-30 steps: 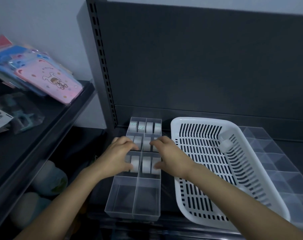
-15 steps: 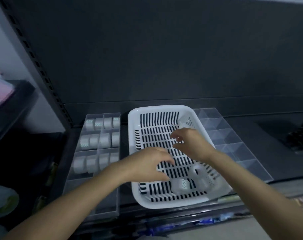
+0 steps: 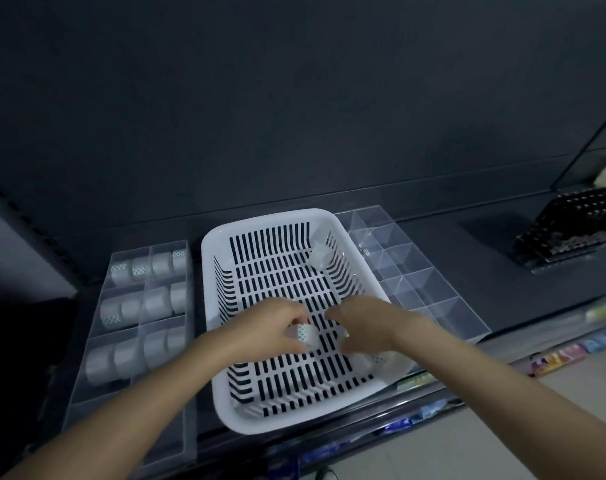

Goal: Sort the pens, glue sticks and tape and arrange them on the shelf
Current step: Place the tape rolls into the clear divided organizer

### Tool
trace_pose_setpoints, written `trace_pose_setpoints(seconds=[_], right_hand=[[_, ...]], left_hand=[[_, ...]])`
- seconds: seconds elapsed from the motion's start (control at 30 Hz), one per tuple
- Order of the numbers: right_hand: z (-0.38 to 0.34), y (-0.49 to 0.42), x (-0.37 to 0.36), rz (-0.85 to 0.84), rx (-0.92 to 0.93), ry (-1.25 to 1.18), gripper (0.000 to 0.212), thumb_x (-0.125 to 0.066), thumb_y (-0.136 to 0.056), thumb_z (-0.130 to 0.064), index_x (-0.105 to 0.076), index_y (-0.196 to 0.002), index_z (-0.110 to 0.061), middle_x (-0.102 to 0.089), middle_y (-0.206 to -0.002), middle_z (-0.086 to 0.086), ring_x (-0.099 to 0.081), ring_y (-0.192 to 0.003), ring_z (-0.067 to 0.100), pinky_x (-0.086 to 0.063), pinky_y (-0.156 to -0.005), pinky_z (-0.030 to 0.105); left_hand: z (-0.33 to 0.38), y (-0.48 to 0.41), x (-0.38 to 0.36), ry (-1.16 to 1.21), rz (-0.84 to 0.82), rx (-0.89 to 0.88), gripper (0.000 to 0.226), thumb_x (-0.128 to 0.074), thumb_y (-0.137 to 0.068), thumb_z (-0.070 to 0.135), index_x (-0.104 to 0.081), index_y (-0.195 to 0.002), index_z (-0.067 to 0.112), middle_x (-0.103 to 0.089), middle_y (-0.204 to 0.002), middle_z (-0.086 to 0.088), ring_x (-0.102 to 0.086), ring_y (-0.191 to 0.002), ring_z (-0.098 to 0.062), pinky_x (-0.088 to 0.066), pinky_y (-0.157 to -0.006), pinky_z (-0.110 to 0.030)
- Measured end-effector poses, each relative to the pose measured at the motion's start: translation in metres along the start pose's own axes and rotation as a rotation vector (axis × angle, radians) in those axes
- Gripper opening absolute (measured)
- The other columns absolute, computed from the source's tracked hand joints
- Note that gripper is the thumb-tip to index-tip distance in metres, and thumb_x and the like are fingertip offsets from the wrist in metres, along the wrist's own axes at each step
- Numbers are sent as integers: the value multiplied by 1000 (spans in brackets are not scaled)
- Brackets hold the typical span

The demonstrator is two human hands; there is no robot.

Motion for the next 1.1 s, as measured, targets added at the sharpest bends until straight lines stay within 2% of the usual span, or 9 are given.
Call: trace_pose_setpoints(seconds=[0.1, 0.17, 0.3, 0.4, 0.47, 0.6, 0.73, 0.93, 1.1], right_hand=[[-7, -5, -6, -38, 6, 98, 19, -60, -86, -13, -55, -104, -9, -58, -103, 5, -57, -93, 20, -46, -73, 26], [-7, -11, -1, -14, 5, 59, 21, -58, -84, -8, -57, -104, -6, -60, -105, 7, -59, -93, 22, -48, -70, 25], [7, -11, 38, 226, -15, -210, 29, -57, -86, -21, -61, -111, -6, -64, -109, 6, -61, -94, 22, -53, -77, 30], [18, -3, 64, 437, -38, -341, 28, -60, -87, -24, -63, -112, -13, -66, -109, 1, -60, -87, 15, -48, -70, 21], [23, 3, 73, 542, -54, -446, 31, -61, -87, -25, -62, -117, -15, -65, -111, -1, -61, -91, 15, -48, -72, 21], [38, 10, 81, 764, -98, -649, 35, -62, -87, -22, -61, -120, -13, -65, -114, -1, -62, -101, 15, -48, -81, 23], [48, 8, 70, 807, -122, -781, 37, -63, -88, -24, -59, -123, -13, -65, -117, 0, -63, -98, 13, -53, -85, 28], [38, 4, 55, 892, 30, -562, 40, -63, -88, -26, -57, -125, -12, -59, -120, 1, -58, -104, 13, -52, -91, 34], [51, 4, 55, 951, 2, -777, 39, -65, -86, -23, -58, -123, -15, -61, -114, 0, -61, -100, 9, -54, -87, 30]], left_hand=[[-13, 0, 14, 53, 123, 102, 27, -72, -81, 34, -47, -84, 25, -47, -86, 12, -41, -72, -3, -36, -61, -20], [-16, 2, 15, 104, 147, 159, 30, -74, -78, 31, -46, -81, 22, -46, -80, 10, -38, -65, -3, -32, -55, -19], [-24, 0, 17, 185, 182, 257, 33, -78, -75, 30, -50, -88, 19, -54, -88, 5, -43, -67, -6, -35, -53, -17], [-31, -11, 32, 273, 300, 339, 57, -79, -73, 33, -49, -118, 17, -56, -109, 0, -52, -91, -10, -48, -75, -22], [-31, -25, 43, 249, 359, 347, 76, -78, -75, 34, -39, -139, 18, -48, -128, -2, -48, -111, -14, -42, -93, -26], [-21, -61, 57, 263, 385, 299, 56, -76, -78, 27, -52, -128, 21, -41, -121, 1, -41, -104, -10, -32, -81, -22], [-35, -88, 57, 432, 424, 297, 48, -77, -77, 10, -56, -120, 16, -54, -114, 1, -49, -95, -11, -39, -68, -18], [-61, -114, 53, 549, 295, 260, 60, -77, -75, 2, -52, -128, 15, -57, -122, 0, -54, -114, -16, -41, -81, -17], [-51, -134, 41, 326, 91, 171, 72, -69, -78, -6, -44, -140, 21, -49, -136, 2, -47, -123, -14, -40, -98, -24]])
Point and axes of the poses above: each hand's wrist, its own y-axis away from the middle knuckle, its own x-axis out of the back of the hand, z = x × y, the point moved 7 cm from there along -y, towards the middle knuckle
